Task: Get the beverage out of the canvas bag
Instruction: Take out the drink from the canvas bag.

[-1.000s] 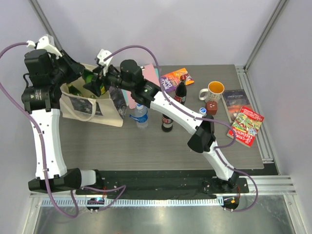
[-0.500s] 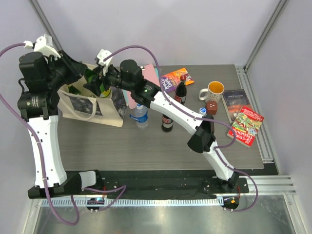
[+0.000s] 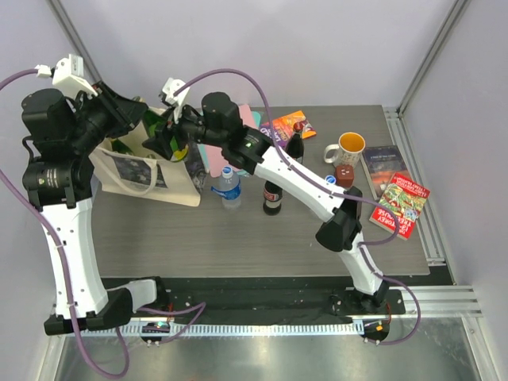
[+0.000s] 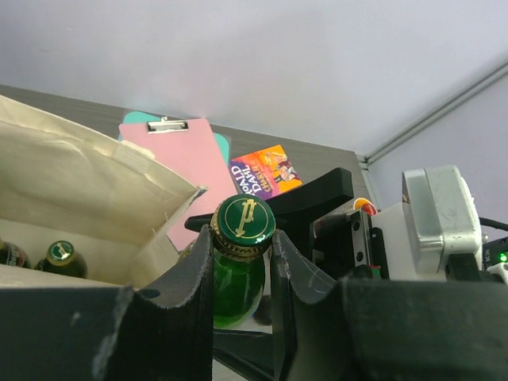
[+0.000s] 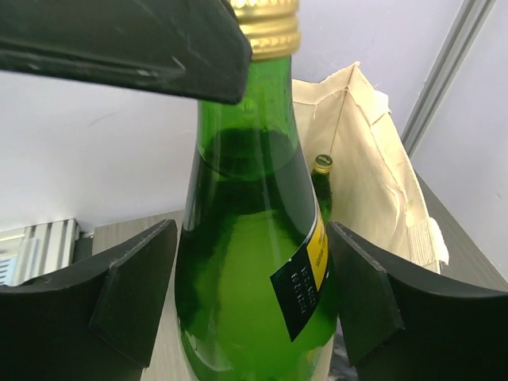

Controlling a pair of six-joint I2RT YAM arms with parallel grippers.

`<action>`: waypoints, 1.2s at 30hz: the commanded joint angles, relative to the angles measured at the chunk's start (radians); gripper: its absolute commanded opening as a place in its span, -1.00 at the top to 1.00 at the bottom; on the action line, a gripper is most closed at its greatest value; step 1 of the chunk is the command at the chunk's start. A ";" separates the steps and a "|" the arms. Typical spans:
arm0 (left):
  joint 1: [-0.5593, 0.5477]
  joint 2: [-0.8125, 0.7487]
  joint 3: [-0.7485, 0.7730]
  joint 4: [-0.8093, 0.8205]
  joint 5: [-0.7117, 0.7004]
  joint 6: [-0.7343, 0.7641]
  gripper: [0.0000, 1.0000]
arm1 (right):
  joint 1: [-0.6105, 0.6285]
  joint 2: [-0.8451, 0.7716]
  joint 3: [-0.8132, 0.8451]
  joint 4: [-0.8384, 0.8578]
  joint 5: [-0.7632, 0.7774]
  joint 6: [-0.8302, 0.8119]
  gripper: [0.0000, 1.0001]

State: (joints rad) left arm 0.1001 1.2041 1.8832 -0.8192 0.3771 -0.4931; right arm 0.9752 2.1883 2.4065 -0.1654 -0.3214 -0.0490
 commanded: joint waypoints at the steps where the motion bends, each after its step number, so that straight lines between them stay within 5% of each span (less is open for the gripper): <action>1: -0.013 -0.049 0.053 0.192 0.066 -0.036 1.00 | 0.008 -0.134 -0.030 -0.040 -0.045 0.011 -0.51; 11: -0.028 -0.057 0.031 0.215 0.131 -0.082 1.00 | 0.014 -0.202 -0.139 -0.100 -0.085 0.044 -0.33; 16: -0.031 -0.070 0.004 0.235 0.169 -0.117 1.00 | 0.014 -0.231 -0.191 -0.095 -0.120 0.075 0.43; 21: -0.031 -0.081 -0.045 0.249 0.224 -0.206 1.00 | 0.014 -0.291 -0.266 -0.056 -0.133 0.083 0.79; 36: -0.069 -0.213 -0.352 0.269 0.298 -0.400 0.08 | 0.014 -0.452 -0.556 0.047 -0.177 0.161 0.95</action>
State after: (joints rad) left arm 0.0517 1.0374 1.5517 -0.7052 0.5858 -0.7925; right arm 0.9630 1.8122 1.8740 -0.2333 -0.4129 0.0628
